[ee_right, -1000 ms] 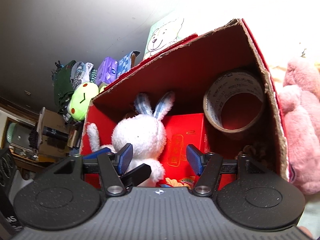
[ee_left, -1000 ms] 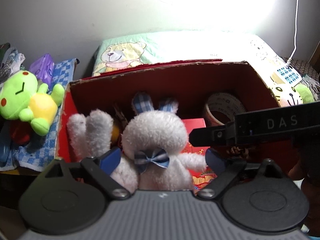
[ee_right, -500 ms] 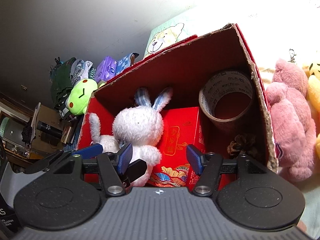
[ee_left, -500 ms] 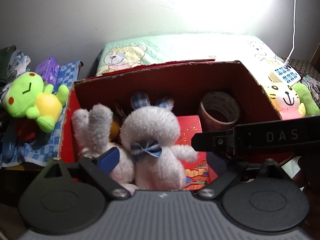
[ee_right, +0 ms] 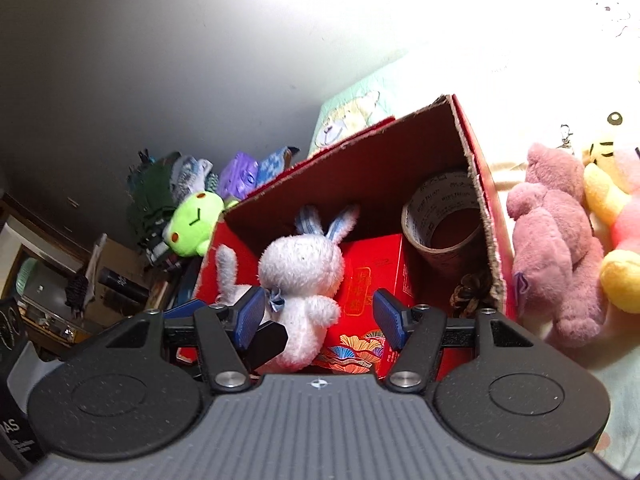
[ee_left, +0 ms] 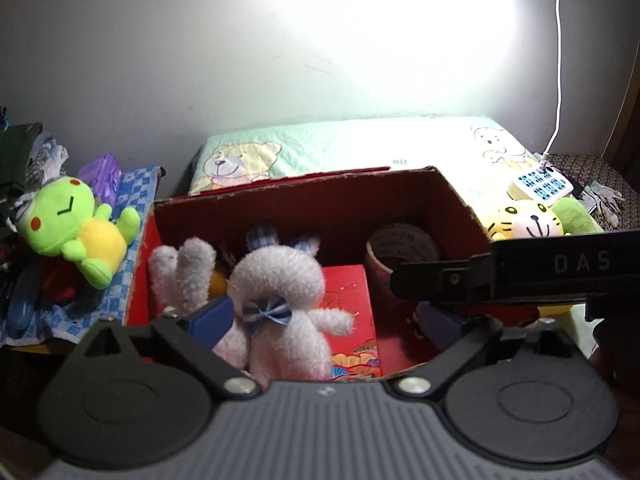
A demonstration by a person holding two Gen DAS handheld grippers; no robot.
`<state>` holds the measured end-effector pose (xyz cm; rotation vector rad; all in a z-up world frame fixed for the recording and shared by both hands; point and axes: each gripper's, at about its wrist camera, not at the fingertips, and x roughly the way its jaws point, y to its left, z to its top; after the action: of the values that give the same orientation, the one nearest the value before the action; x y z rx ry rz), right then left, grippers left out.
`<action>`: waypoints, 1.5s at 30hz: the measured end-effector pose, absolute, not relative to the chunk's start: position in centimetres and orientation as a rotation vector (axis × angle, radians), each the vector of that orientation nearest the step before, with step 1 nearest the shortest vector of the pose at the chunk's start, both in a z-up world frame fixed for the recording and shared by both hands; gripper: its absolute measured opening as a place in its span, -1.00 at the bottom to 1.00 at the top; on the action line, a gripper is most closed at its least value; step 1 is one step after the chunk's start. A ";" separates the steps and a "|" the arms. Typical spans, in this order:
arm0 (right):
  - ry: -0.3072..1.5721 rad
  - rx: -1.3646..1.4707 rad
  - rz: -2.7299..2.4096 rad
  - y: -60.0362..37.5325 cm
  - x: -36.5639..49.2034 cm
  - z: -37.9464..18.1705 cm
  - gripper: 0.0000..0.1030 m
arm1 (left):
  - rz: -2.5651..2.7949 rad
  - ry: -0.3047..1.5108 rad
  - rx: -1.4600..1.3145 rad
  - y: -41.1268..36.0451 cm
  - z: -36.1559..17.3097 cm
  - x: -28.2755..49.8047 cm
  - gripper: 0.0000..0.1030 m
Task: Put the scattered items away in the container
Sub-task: 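Withdraw the right gripper from the box toward the yellow tiger plush, then grasp the yellow tiger plush with pink body with the right gripper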
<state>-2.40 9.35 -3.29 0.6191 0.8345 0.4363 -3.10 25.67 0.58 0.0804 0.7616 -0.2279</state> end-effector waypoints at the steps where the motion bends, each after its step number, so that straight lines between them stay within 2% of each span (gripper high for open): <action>1: 0.818 0.618 0.435 9.2 -2.9 -3.1 0.23 | -0.242 0.752 0.073 25.4 0.7 -3.4 0.92; 11: 0.637 0.691 0.365 3.7 -8.0 -2.6 0.23 | -0.401 0.692 0.042 21.5 1.6 -5.4 0.93; 22: 0.631 0.887 0.138 -6.6 -10.6 -5.8 0.26 | -0.608 0.765 -0.003 14.0 1.2 -4.3 0.97; 31: 0.704 0.912 0.053 -13.2 -9.3 -8.0 0.30 | -0.690 0.814 0.053 6.0 -1.0 -2.6 0.98; 45: 0.865 0.910 0.115 -17.5 -4.1 -11.2 0.35 | -0.563 0.975 -0.121 2.0 -6.3 2.9 0.98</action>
<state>-4.14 -17.52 -11.16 0.9096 0.8648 0.1151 2.94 1.95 -6.33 -0.1211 0.9750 -0.5633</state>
